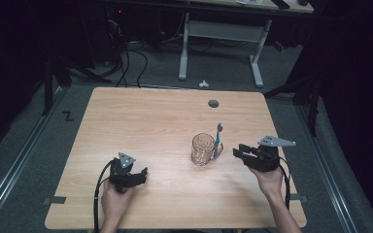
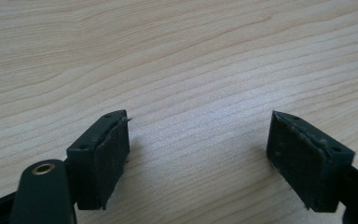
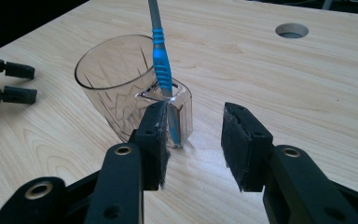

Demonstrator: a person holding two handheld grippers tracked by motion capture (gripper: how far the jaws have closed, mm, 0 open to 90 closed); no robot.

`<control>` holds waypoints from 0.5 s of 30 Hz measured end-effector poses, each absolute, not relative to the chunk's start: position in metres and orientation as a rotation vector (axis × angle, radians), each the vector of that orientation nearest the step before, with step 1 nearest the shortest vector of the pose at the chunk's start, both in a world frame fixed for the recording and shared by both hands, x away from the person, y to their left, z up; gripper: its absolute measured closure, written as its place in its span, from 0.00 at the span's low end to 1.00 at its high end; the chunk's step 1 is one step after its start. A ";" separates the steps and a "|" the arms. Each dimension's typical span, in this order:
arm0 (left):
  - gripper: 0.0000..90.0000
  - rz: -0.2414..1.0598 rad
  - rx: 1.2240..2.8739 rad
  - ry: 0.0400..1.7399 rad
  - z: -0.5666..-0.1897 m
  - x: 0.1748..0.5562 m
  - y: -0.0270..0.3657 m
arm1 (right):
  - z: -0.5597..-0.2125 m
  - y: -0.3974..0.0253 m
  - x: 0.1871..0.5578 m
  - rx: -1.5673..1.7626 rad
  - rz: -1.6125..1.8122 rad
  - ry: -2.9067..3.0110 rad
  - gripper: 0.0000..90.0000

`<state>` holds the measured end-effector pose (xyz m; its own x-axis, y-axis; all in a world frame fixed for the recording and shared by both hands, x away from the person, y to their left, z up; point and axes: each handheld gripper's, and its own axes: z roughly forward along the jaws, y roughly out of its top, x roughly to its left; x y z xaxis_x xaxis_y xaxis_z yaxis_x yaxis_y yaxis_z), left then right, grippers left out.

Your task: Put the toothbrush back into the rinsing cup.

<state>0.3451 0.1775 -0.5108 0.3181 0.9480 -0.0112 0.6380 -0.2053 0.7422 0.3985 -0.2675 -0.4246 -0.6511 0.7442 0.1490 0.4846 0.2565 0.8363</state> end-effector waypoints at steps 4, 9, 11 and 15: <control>0.24 0.608 1.934 1.399 -0.511 0.345 0.178 | -0.429 -0.269 0.398 1.151 1.340 2.261 0.68; 0.24 0.609 1.934 1.399 -0.511 0.345 0.177 | -0.433 -0.272 0.397 1.162 1.341 2.255 0.68; 0.24 0.609 1.934 1.399 -0.511 0.345 0.177 | -0.433 -0.273 0.397 1.162 1.338 2.254 0.68; 0.24 0.609 1.934 1.399 -0.511 0.345 0.177 | -0.433 -0.273 0.396 1.162 1.334 2.252 0.68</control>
